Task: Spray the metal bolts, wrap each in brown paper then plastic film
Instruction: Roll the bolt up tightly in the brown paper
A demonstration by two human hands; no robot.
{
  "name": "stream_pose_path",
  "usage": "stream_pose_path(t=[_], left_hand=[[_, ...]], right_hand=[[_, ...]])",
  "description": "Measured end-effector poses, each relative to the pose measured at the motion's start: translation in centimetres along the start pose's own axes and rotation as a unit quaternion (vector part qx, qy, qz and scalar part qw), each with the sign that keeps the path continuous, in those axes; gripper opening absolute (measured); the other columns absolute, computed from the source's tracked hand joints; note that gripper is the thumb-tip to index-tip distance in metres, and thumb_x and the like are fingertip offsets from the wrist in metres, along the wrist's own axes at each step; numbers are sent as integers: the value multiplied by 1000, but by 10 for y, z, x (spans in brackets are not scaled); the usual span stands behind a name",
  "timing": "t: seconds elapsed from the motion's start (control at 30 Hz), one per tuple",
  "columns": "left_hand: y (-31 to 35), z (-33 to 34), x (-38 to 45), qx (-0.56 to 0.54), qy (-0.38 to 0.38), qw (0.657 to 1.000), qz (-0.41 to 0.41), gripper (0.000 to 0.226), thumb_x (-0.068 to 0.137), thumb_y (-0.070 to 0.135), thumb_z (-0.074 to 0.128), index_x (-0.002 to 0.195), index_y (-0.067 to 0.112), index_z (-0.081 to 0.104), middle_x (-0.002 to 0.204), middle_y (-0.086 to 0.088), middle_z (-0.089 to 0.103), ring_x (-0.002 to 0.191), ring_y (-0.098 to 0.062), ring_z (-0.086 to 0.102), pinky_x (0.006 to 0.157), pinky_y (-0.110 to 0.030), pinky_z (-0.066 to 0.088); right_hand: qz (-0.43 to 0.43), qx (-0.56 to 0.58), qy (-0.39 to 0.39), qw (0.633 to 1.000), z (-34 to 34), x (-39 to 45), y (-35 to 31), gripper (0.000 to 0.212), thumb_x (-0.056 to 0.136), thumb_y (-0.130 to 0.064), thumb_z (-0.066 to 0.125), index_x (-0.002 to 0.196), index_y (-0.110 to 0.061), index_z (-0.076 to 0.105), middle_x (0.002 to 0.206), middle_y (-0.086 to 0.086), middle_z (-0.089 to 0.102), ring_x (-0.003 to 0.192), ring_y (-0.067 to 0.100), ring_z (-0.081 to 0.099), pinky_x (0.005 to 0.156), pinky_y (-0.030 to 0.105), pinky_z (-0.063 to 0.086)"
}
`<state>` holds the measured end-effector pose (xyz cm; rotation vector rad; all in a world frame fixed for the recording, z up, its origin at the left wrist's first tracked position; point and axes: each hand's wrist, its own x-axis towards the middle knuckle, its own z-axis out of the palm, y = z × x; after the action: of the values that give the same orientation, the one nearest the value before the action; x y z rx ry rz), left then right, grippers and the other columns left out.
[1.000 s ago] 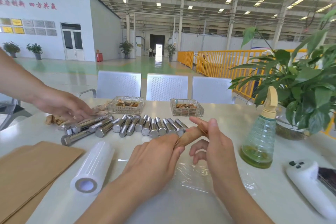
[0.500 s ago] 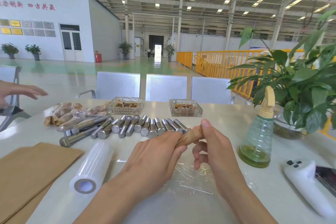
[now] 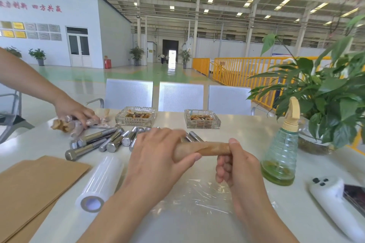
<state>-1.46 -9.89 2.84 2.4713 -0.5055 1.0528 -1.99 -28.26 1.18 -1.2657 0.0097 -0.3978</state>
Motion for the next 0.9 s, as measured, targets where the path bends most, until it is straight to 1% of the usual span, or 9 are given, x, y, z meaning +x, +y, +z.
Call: stream_pose_path(t=[0.07,0.13,0.2,0.27,0.37,0.47,0.6,0.77,0.9], left_hand=[[-2,1,1,-81,72,991,-73,69,76,65,71,134,32,55,118,16,59,114,-10,53,96,-32,42],[-3,3,2,-251,85,945,-191,87,66,62,81,141,35,46,120,21,58,113,2,56,91,-25,46],[1,3,1,-414,-3,866,-281,88,57,72,77,136,39,53,116,21,65,105,8,63,87,-24,50],[6,9,-1,-500,-82,821,-264,65,61,73,74,119,46,65,115,20,71,103,5,67,88,-32,58],[18,13,-1,-548,-18,807,-218,36,78,58,73,109,40,71,105,13,77,100,-4,72,77,-27,62],[19,13,3,-555,68,787,-259,9,96,33,67,94,30,74,91,3,79,87,-10,75,63,-21,58],[13,11,4,-527,89,788,-307,21,100,13,52,91,13,71,83,-2,77,82,-17,75,55,-24,57],[14,7,0,-572,26,781,-249,10,84,34,70,89,26,71,95,-5,78,92,-18,75,67,-27,60],[18,7,-1,-643,-21,735,-212,50,79,41,77,119,15,64,113,-9,76,106,-24,73,85,-30,59]], right_hand=[[54,94,31,994,-2,4,-2,41,107,-28,48,76,-7,64,53,5,52,38,13,45,36,24,41],[112,195,40,974,-4,7,-5,32,108,-26,47,85,-7,61,53,2,52,38,9,46,36,19,42],[154,257,24,954,-3,7,-9,27,108,-26,47,91,-8,59,54,1,51,37,7,45,35,17,41],[178,250,-6,952,0,6,-8,27,107,-26,47,90,-9,60,55,1,51,37,6,45,34,17,40],[199,190,-53,960,9,-2,-4,26,106,-27,50,89,-10,61,57,3,52,38,7,47,34,18,42],[203,159,-86,962,14,-7,0,27,104,-29,55,93,-7,67,62,6,59,43,10,54,37,20,46],[180,94,-115,972,18,-13,0,31,100,-29,61,93,-3,76,66,12,64,46,14,58,39,23,48],[221,127,-108,961,18,-14,-4,27,101,-25,59,94,-1,71,63,10,61,43,12,56,37,21,48],[265,176,-120,940,13,-14,-6,24,100,-24,59,90,-6,68,63,7,57,42,10,52,36,20,47]])
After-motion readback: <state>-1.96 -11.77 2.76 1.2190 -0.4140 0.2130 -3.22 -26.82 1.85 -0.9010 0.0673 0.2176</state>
